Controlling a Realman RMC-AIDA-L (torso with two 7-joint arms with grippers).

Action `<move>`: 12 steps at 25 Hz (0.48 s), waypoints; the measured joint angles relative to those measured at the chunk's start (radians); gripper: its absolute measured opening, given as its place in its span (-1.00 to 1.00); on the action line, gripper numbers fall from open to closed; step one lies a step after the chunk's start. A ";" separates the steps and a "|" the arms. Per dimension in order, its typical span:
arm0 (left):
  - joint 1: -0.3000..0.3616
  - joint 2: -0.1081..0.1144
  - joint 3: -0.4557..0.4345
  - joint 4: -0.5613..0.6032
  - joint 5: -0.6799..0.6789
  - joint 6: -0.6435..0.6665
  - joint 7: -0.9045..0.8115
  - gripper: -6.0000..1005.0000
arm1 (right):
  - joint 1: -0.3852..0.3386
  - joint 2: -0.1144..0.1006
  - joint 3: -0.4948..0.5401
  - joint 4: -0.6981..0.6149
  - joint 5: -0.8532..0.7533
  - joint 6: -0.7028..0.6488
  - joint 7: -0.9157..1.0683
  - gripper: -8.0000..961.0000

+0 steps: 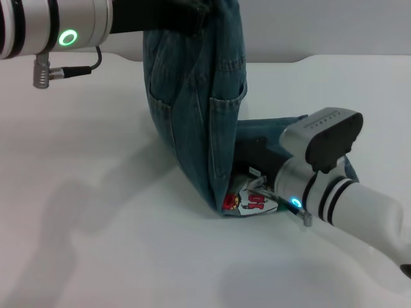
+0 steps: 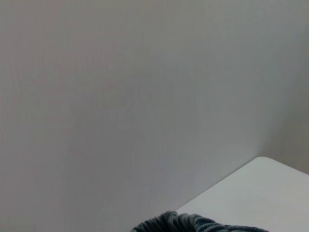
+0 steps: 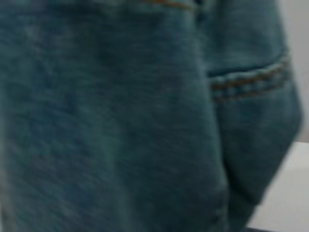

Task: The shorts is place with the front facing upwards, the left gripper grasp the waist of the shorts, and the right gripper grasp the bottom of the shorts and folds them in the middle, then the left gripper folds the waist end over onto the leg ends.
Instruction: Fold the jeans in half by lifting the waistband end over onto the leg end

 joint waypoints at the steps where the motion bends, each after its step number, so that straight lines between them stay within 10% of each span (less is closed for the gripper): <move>1: 0.002 0.000 0.001 0.000 -0.006 0.002 0.004 -0.79 | 0.006 0.000 -0.009 0.005 0.001 0.002 0.004 -0.99; 12: 0.011 0.000 0.002 0.006 -0.034 0.012 0.026 -0.79 | 0.037 0.000 -0.080 0.061 0.002 0.017 0.016 -0.99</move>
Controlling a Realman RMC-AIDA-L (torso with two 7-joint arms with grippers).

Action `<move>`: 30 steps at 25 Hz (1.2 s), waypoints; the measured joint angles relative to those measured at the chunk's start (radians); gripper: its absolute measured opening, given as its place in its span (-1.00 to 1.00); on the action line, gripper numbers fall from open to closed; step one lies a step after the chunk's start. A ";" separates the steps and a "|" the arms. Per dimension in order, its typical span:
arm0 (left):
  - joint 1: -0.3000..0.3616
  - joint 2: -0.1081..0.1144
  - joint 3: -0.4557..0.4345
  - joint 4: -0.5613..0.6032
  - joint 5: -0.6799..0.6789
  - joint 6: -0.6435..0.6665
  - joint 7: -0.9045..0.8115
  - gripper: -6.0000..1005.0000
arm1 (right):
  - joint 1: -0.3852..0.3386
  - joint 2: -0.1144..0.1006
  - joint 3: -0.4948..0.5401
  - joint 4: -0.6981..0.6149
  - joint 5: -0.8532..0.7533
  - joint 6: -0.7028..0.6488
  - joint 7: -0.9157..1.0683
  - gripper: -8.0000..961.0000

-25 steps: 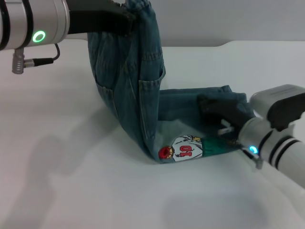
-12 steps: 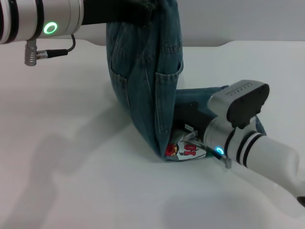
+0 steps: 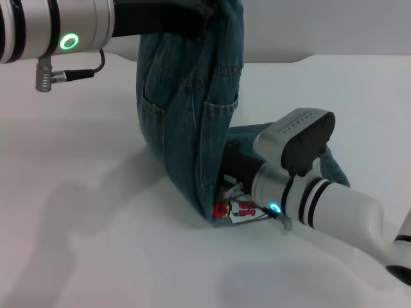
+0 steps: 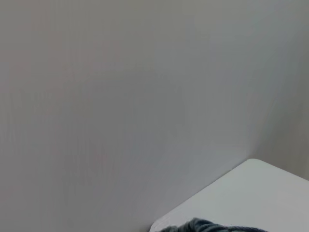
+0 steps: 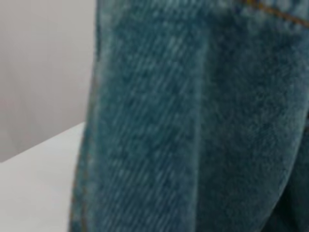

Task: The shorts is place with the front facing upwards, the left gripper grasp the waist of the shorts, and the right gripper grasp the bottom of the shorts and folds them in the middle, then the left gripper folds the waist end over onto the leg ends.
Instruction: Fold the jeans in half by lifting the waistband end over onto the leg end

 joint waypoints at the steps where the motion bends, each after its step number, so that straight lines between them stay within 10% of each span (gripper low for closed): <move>1: 0.000 0.000 0.000 0.001 -0.001 0.000 0.002 -0.79 | 0.000 0.000 -0.008 0.003 0.000 -0.001 0.004 -0.98; 10: 0.006 0.000 0.000 0.010 -0.006 0.003 0.013 -0.79 | -0.019 0.000 0.006 -0.025 0.001 -0.014 0.012 -0.98; 30: 0.068 -0.001 0.132 0.042 -0.131 0.063 0.095 -0.79 | -0.275 -0.035 0.751 -0.198 -0.003 -0.256 -0.396 -0.98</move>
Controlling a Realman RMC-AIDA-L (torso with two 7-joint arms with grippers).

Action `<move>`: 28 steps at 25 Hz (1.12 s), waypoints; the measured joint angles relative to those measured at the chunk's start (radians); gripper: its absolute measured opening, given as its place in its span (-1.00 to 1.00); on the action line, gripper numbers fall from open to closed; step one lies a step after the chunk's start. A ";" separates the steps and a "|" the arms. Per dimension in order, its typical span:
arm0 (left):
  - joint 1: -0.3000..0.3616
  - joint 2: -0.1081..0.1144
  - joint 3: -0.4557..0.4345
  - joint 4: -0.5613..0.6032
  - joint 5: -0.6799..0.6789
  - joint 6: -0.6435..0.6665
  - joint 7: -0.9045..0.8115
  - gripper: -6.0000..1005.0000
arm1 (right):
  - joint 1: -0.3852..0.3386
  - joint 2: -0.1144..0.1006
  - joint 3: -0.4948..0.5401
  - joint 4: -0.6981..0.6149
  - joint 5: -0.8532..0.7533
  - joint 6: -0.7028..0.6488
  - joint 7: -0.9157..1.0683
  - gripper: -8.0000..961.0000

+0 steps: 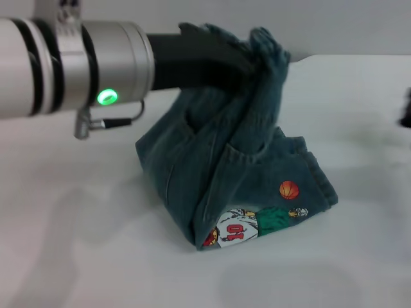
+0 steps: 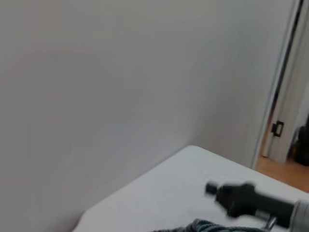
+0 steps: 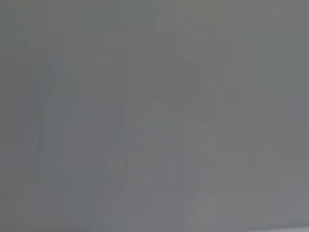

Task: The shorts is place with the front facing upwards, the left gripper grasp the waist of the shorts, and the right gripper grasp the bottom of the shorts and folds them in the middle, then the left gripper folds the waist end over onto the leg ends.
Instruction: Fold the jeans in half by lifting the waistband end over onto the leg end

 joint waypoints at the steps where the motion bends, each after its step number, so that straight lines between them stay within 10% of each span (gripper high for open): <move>1: 0.007 0.000 0.022 0.013 0.000 0.024 0.009 -0.79 | -0.022 -0.002 0.028 0.005 -0.001 -0.030 -0.010 -0.98; 15: -0.005 -0.004 0.231 0.287 -0.011 0.318 0.103 -0.75 | -0.184 0.008 0.057 0.085 -0.005 -0.185 -0.073 -0.98; 28: -0.003 -0.003 0.306 0.287 -0.035 0.347 0.105 0.56 | -0.186 0.008 0.057 0.097 -0.012 -0.186 -0.074 -0.98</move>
